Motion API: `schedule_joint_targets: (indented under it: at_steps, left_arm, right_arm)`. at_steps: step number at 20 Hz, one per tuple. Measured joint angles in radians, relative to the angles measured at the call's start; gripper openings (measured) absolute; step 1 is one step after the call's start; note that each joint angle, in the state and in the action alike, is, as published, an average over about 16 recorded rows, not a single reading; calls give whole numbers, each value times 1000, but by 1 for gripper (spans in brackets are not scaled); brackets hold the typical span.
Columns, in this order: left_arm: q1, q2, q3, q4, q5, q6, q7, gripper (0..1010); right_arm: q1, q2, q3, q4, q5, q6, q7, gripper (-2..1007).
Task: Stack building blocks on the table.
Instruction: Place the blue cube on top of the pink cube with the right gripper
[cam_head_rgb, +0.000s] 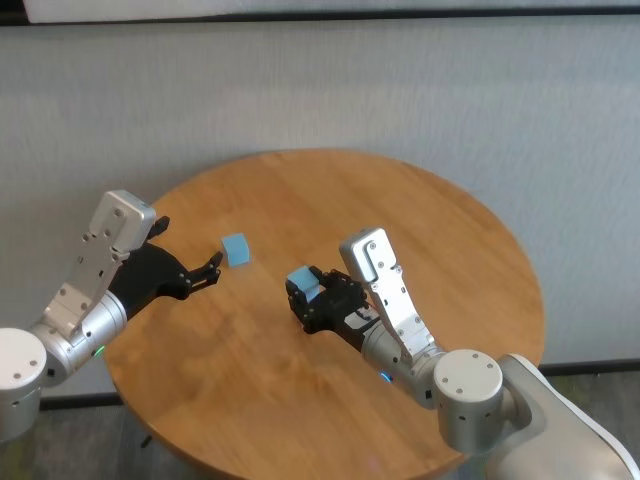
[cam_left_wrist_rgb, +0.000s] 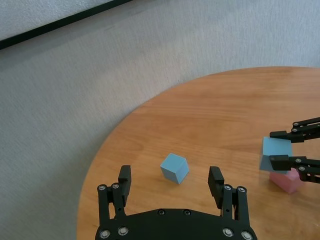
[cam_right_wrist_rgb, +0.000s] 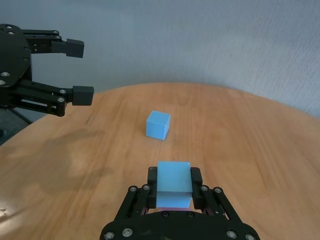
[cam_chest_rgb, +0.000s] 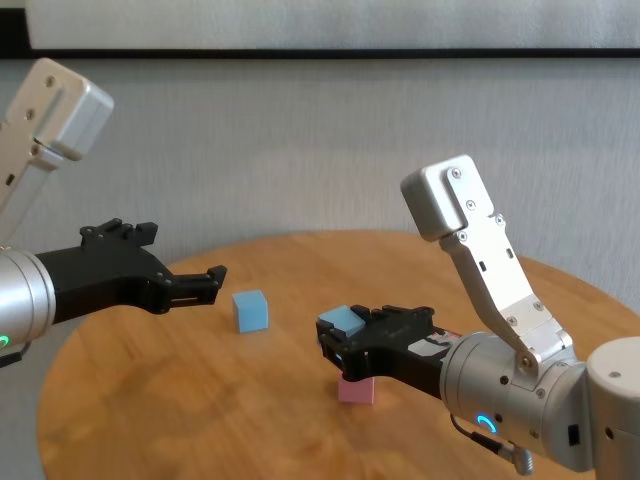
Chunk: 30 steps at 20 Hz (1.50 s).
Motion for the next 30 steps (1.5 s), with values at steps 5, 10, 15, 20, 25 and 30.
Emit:
schedule_joint_targets:
  at_steps: [5,10,15,20,25,30]
  left_arm:
    - [0,0,0,0,0,0,0,1000]
    - [0,0,0,0,0,0,0,1000]
    - [0,0,0,0,0,0,0,1000]
    - [0,0,0,0,0,0,0,1000]
    - [0,0,0,0,0,0,0,1000]
    - [0,0,0,0,0,0,0,1000]
  right_arm:
    - [9,-10,4,18,-5,-7,-4,357]
    - [18,-19,7,37,-10,-15,-8,357]
    - [25,-27,11,54,-15,-21,-13,357]
    - [31,-35,15,67,-19,-25,-16,357]
    - [35,-40,20,75,-19,-25,-18,357]
    - [37,-44,25,81,-18,-25,-18,357]
